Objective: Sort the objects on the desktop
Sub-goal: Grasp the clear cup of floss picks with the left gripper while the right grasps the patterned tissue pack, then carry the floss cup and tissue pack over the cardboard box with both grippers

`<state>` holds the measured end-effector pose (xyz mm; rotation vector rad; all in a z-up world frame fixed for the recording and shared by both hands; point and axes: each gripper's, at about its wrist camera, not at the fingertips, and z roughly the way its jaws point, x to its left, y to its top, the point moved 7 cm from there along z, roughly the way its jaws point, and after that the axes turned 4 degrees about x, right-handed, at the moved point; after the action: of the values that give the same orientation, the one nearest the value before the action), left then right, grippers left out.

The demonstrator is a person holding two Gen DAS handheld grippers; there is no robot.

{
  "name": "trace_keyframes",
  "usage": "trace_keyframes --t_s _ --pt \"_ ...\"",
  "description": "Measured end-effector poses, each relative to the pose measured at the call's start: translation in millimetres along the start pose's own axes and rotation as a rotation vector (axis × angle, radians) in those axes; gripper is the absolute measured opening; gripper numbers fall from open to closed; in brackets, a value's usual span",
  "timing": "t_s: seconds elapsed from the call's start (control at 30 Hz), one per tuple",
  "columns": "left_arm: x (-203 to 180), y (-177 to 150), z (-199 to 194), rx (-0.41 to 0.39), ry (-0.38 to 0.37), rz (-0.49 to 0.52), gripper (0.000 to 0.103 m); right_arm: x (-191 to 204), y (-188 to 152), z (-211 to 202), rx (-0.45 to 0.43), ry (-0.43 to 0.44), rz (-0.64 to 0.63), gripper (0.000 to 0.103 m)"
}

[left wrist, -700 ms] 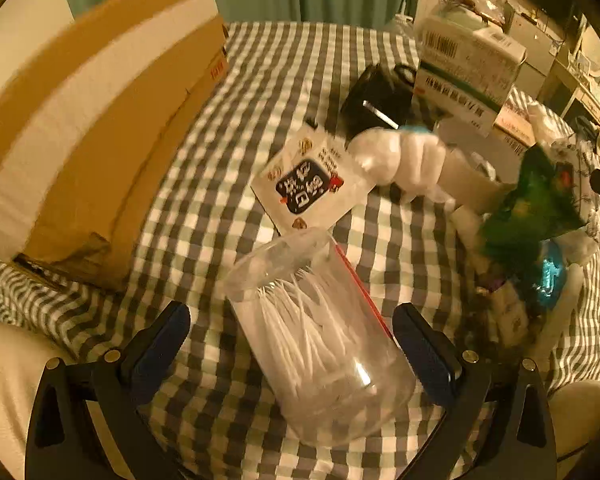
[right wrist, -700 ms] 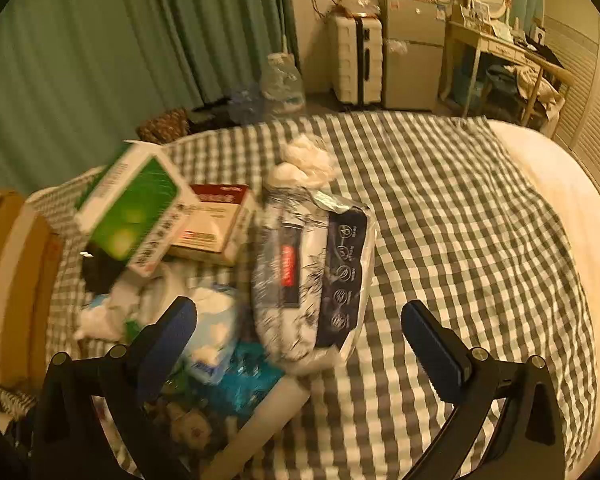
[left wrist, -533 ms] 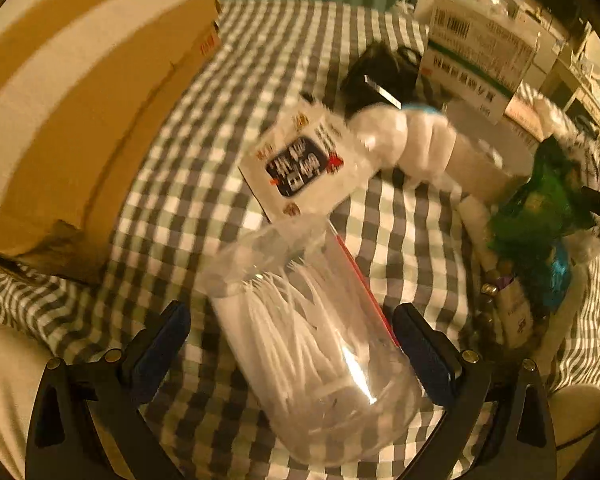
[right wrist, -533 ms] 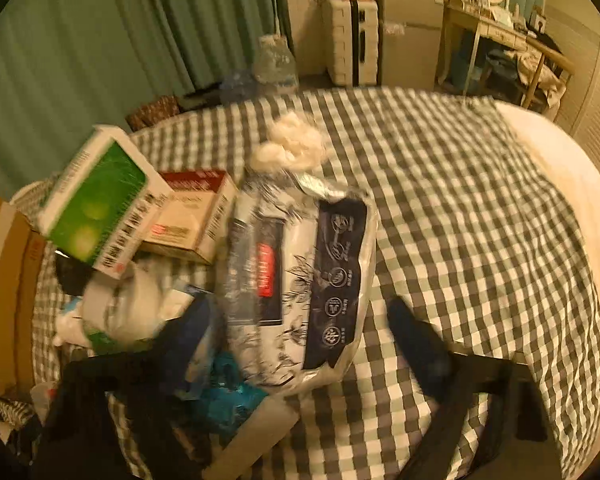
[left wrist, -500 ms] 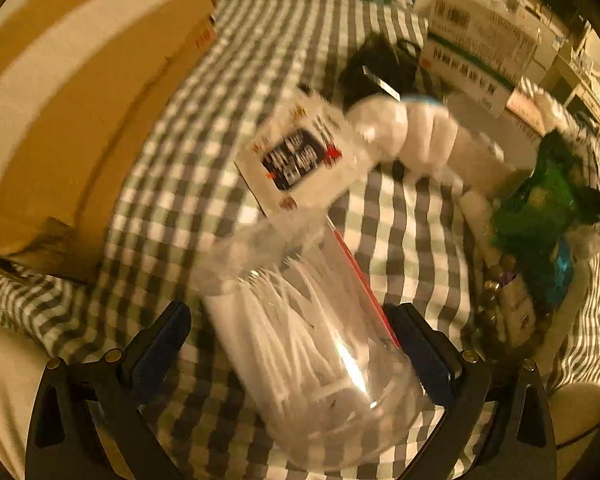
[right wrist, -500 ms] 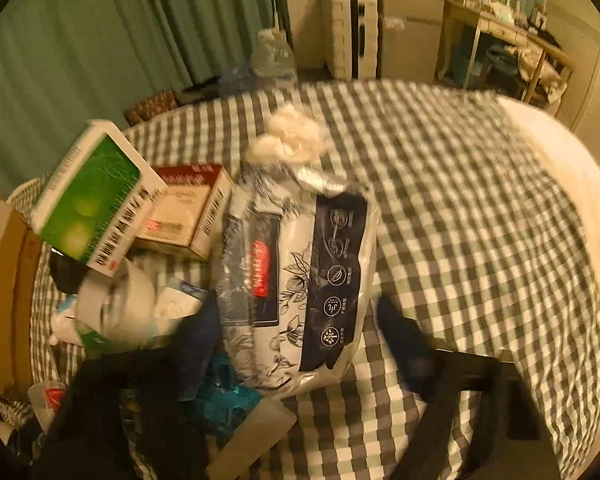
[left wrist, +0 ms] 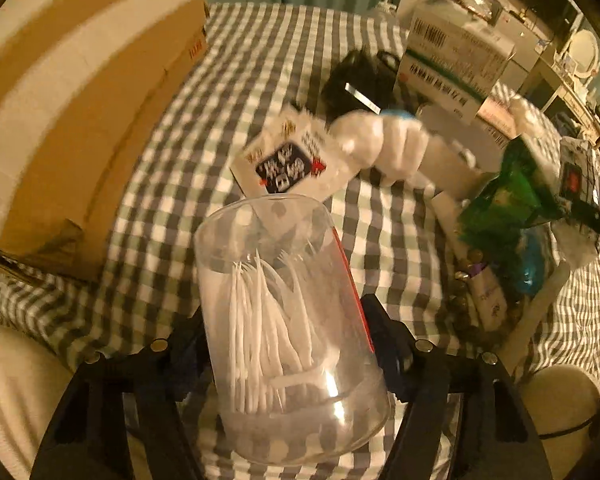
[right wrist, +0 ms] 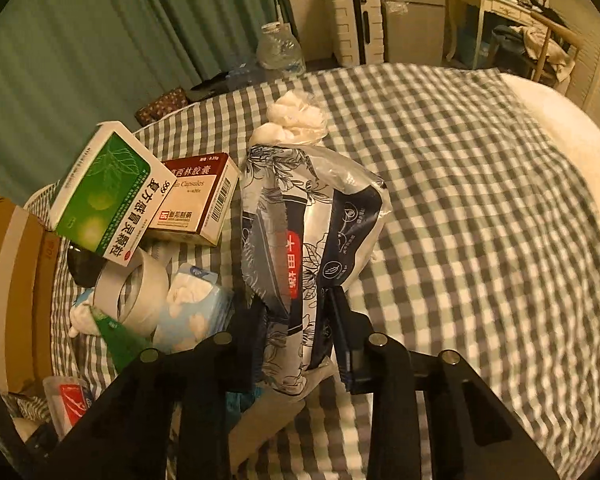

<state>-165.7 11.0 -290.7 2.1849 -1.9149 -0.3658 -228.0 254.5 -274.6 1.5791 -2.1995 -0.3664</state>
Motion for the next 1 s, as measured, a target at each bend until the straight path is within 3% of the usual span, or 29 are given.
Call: trace_keyframes --t_s 0.23,0.57,1.0 --pt "1 14 -53 -0.115 -0.010 0.011 0.069 10 -11 -63 -0.068 0.029 -0.012 0.028" --pt "0 27 -124 -0.269 -0.041 0.040 0.069 56 -35 -159 -0.177 0.061 -0.102 0.028" --pt "24 38 -199 -0.391 -0.032 0.137 0.069 99 -61 -209 -0.206 0.120 -0.164 0.029"
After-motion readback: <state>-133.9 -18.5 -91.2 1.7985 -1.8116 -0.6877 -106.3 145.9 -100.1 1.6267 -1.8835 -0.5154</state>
